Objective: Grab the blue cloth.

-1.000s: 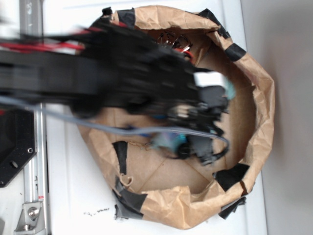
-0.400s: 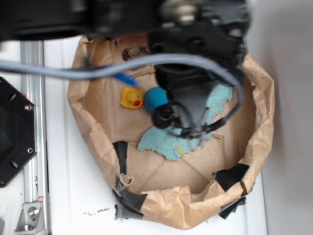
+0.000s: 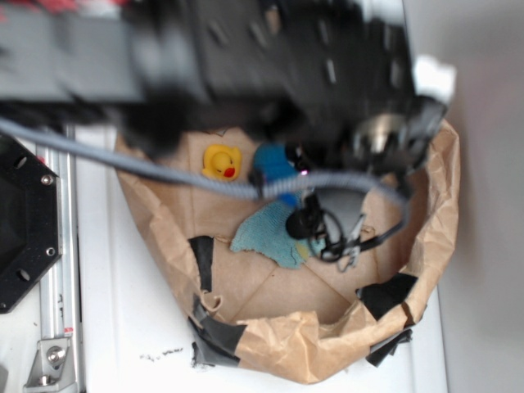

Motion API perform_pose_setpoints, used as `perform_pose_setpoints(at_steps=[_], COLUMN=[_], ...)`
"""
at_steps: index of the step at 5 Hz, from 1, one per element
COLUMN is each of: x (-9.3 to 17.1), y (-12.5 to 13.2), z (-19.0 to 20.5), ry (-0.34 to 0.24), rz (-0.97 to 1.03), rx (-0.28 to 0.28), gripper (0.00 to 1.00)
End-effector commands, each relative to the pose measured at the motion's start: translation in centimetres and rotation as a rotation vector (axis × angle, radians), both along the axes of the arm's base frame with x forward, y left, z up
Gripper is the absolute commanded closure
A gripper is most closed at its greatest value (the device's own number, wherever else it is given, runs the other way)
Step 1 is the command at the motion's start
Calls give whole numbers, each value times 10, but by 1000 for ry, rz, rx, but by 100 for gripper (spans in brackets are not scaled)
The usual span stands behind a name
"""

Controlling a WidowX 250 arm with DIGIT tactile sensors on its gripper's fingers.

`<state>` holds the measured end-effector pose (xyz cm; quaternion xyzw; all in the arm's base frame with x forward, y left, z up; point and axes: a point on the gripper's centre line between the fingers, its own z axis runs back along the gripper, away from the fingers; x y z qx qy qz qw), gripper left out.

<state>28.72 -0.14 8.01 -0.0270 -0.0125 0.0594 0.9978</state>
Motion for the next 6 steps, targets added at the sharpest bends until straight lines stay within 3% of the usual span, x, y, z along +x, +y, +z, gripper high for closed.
perform_pose_setpoints(at_steps=[1, 4, 5, 6], x=[20, 36, 29, 27], y=[2, 8, 8, 9], z=[-35, -57, -47, -40], ry=[-110, -81, -101, -110], rz=[47, 101, 140, 145], rx=[29, 39, 16, 4], gripper=[0, 0, 100, 100])
